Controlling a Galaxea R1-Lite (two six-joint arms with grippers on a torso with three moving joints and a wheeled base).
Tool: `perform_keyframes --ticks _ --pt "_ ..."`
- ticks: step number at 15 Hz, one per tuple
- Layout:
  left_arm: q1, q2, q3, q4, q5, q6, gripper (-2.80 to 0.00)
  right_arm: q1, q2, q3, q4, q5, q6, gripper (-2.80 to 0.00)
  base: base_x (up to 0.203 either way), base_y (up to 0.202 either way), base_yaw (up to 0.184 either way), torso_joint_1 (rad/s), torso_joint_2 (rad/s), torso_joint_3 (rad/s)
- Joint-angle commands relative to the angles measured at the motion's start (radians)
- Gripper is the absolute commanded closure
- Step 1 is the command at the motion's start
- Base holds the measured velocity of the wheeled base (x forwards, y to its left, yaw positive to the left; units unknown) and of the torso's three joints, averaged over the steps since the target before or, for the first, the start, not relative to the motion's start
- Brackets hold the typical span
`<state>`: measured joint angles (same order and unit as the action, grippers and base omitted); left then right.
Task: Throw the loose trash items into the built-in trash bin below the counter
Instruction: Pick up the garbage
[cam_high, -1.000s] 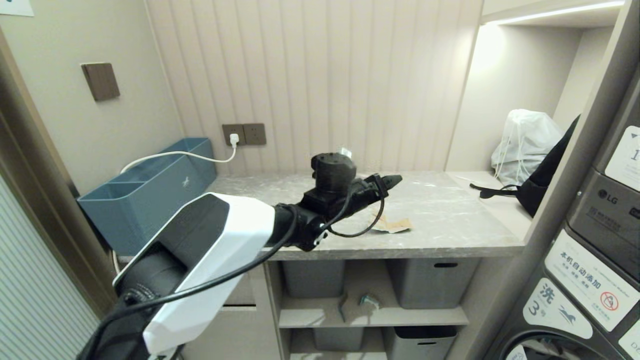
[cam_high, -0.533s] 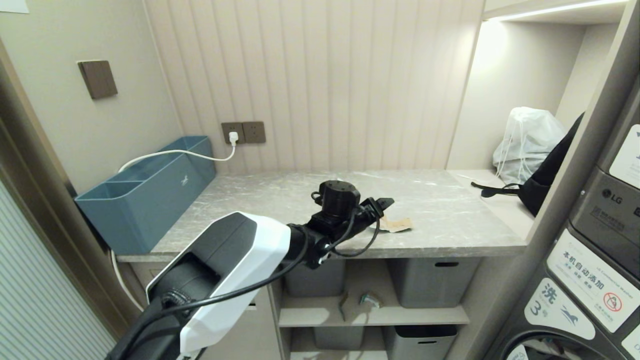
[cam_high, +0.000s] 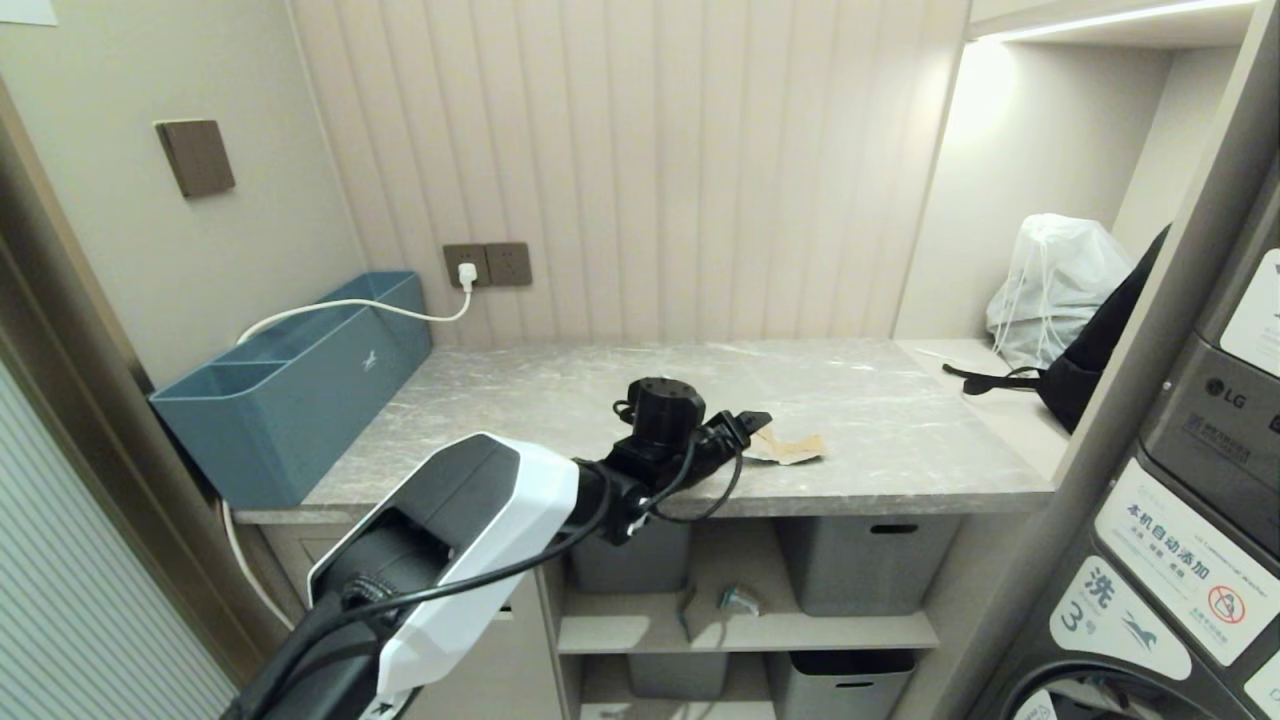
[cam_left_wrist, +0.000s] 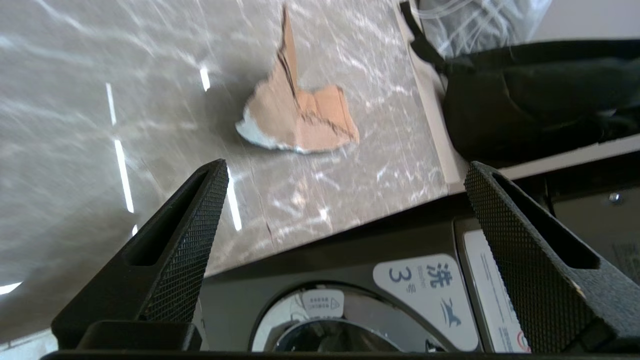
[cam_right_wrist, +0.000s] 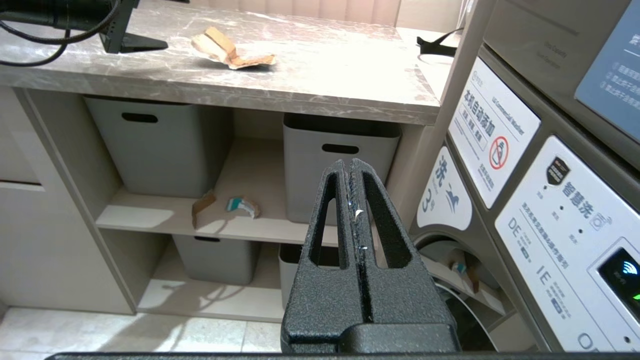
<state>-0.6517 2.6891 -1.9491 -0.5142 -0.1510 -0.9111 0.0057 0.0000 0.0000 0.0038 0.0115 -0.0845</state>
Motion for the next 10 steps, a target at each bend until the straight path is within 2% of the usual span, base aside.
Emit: perform_keyframes --ticks 1,4,6,8,10 --pt "0.001 -0.039 0.001 -0.004 0.002 -0.005 -2.80 0.000 0.000 0.000 -0.001 0.005 -0.009 0.00 0.000 0.000 0.000 0.000 0.00 0.000" --pt "0.006 -0.214 0.025 0.005 0.057 -0.001 -2.80 0.000 0.011 -0.041 0.005 -0.004 -0.009 0.00 0.000 0.000 0.000 0.000 0.00 0.000" --pt "0.021 -0.380 0.075 0.021 0.077 0.003 -2.80 0.001 0.132 -0.181 0.015 0.000 0.007 0.00 0.000 0.000 0.000 0.000 0.00 0.000" --pt "0.052 -0.551 0.171 0.037 0.086 0.030 -2.80 0.002 0.378 -0.404 0.020 0.016 0.067 0.00 0.000 0.000 0.000 0.000 0.00 0.000" --pt "0.092 -0.722 0.312 0.044 0.089 0.102 -2.80 0.023 0.724 -0.642 0.023 0.040 0.154 0.00 0.000 0.000 0.000 0.000 0.00 0.000"
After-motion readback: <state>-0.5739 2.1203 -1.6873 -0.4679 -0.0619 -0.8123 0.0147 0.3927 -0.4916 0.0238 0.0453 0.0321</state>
